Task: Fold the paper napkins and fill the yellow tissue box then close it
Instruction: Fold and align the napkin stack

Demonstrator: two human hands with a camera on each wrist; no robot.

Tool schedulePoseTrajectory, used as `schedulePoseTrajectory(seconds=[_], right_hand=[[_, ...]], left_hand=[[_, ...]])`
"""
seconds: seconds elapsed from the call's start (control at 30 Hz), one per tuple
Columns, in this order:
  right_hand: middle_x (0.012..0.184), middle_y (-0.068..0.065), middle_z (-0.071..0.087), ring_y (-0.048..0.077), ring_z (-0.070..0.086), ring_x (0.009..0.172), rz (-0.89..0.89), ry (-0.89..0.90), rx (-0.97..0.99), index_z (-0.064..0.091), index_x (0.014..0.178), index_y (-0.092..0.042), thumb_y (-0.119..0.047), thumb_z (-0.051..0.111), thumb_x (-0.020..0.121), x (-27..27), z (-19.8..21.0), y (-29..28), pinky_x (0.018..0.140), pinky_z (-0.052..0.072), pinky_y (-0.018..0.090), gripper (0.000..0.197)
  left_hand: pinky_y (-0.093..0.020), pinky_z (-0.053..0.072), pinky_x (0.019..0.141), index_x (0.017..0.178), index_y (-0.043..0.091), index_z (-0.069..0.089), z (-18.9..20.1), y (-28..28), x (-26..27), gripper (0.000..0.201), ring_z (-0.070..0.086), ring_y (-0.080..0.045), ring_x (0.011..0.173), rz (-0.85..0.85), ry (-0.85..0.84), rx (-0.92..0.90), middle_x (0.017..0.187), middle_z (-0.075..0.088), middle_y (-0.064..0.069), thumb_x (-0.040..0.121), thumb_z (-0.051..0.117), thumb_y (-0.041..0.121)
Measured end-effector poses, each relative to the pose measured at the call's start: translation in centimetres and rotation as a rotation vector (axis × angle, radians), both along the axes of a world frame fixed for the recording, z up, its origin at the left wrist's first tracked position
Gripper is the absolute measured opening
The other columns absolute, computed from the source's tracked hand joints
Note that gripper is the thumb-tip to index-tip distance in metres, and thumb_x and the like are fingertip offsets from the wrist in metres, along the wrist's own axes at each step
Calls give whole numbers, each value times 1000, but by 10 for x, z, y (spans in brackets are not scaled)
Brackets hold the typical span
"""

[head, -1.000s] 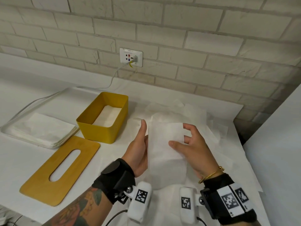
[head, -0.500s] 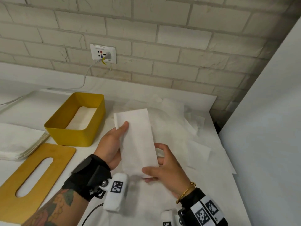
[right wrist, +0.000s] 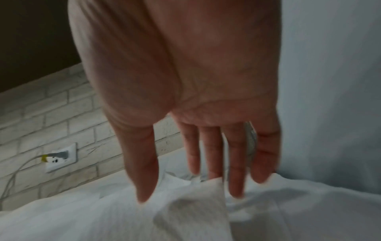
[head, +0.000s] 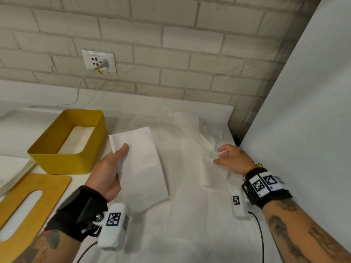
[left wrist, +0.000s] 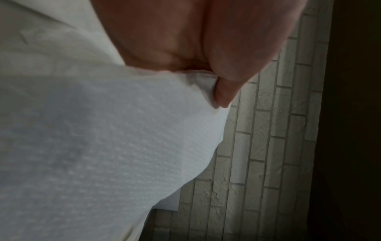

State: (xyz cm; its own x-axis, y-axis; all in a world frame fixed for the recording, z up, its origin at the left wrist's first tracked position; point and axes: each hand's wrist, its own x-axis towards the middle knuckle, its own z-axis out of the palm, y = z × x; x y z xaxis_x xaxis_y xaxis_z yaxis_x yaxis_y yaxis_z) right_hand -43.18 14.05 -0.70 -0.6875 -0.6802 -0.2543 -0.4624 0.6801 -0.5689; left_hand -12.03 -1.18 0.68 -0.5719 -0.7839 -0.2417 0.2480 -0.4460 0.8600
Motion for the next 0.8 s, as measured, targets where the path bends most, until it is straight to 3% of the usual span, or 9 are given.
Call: schedulePoseTrajectory(seconds=[0.07, 0.17, 0.27, 0.37, 0.5, 0.63, 0.73, 0.8], right_hand=[[120, 0, 49, 25, 54, 121, 7, 15, 145, 54, 126, -20, -36, 80, 83, -8, -1, 0, 99, 44, 31, 52], [118, 3, 60, 26, 61, 111, 25, 11, 148, 62, 109, -19, -29, 81, 83, -8, -7, 3, 95, 49, 33, 34], [100, 6, 69, 26, 66, 98, 67, 11, 38, 67, 94, -15, -18, 76, 88, -1, -1, 6, 76, 48, 26, 11], [91, 5, 70, 24, 66, 86, 76, -3, -169, 70, 91, -12, -20, 74, 91, 11, 24, 7, 65, 45, 24, 9], [89, -5, 74, 11, 68, 78, 109, -36, -529, 72, 90, -22, -22, 76, 89, 34, 67, 6, 67, 51, 26, 5], [95, -20, 74, -6, 66, 92, 390, 21, -494, 77, 89, -28, -17, 76, 88, 64, 104, 5, 78, 43, 5, 11], [95, -12, 77, -1, 69, 93, 591, -156, -433, 78, 93, -20, -14, 78, 86, 88, 122, 4, 85, 45, 9, 10], [92, -6, 77, 5, 70, 85, 617, -311, -464, 77, 96, -15, -9, 78, 84, 96, 123, -3, 77, 51, 15, 13]], left_hand=[[-42, 55, 84, 115, 16, 68, 2, 2, 0, 23, 76, -22, 93, -5, -11, -9, 108, 78, -8, 103, 51, 27], [-44, 53, 87, 114, 16, 67, 3, 4, 3, 23, 77, -22, 92, 4, -23, -8, 107, 78, -8, 103, 51, 27], [-46, 53, 90, 114, 17, 67, 1, 4, 5, 22, 76, -23, 94, 10, -33, -1, 109, 77, -9, 103, 52, 27], [-46, 53, 92, 113, 16, 68, 0, 4, 5, 21, 76, -24, 94, 18, -45, 6, 109, 77, -9, 102, 53, 27], [-46, 52, 95, 116, 15, 68, 2, 6, -1, 23, 75, -25, 97, 0, -55, -3, 111, 77, -10, 103, 53, 27], [-46, 54, 92, 125, 13, 65, 9, 7, -9, 31, 73, -27, 104, -29, -57, -53, 115, 76, -10, 103, 53, 31], [-45, 54, 92, 126, 12, 65, 18, 13, -18, 33, 73, -28, 106, -80, -47, -107, 117, 75, -11, 103, 51, 32], [-45, 54, 95, 126, 10, 65, 21, 20, -26, 35, 72, -30, 107, -136, -51, -130, 118, 74, -13, 103, 50, 32]])
